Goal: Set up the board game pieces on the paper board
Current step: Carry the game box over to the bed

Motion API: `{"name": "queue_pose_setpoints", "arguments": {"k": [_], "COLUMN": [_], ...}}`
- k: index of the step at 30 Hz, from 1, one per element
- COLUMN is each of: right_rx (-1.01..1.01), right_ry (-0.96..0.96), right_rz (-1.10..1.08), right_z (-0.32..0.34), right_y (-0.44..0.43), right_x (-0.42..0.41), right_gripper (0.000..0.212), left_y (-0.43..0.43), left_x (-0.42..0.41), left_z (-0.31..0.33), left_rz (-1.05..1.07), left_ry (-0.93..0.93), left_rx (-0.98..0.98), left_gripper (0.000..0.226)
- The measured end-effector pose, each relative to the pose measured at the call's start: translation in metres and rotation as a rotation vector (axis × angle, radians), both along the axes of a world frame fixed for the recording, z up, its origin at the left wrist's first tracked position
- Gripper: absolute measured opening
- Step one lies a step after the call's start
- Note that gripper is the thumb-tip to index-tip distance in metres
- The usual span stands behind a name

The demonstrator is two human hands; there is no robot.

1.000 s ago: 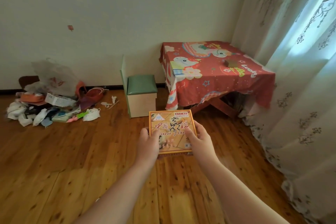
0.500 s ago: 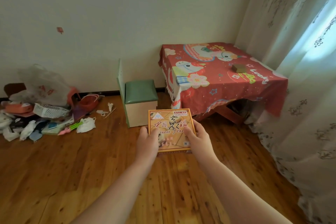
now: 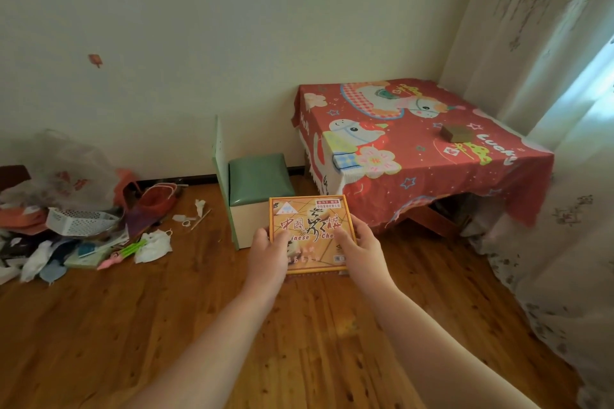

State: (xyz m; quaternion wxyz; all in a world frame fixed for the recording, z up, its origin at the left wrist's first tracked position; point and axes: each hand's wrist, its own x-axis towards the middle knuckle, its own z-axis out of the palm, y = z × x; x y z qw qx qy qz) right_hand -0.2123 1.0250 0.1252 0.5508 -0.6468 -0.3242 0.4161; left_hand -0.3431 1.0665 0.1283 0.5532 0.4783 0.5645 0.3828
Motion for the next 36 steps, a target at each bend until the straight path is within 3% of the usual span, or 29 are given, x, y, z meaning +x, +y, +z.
{"name": "queue_pose_setpoints", "arguments": {"k": [5, 12, 22, 36], "right_rx": [-0.019, -0.02, -0.023, -0.07], "right_ry": [-0.013, 0.01, -0.018, -0.076], "right_rz": [0.018, 0.052, 0.061, 0.02], "right_z": [-0.01, -0.013, -0.006, -0.027], "right_y": [0.052, 0.14, 0.233, 0.367], "right_x": [0.017, 0.057, 0.116, 0.126], "right_gripper": [0.048, 0.043, 0.038, 0.035], "left_y": [0.046, 0.129, 0.221, 0.354], "left_x": [0.017, 0.056, 0.112, 0.125], "left_z": [-0.006, -0.002, 0.003, -0.013], "left_rz": [0.017, 0.073, 0.055, 0.038], "left_ry": [0.016, 0.087, 0.009, 0.025], "left_rx": [-0.017, 0.009, -0.016, -0.04], "left_gripper": [0.015, 0.013, 0.012, 0.02]}}
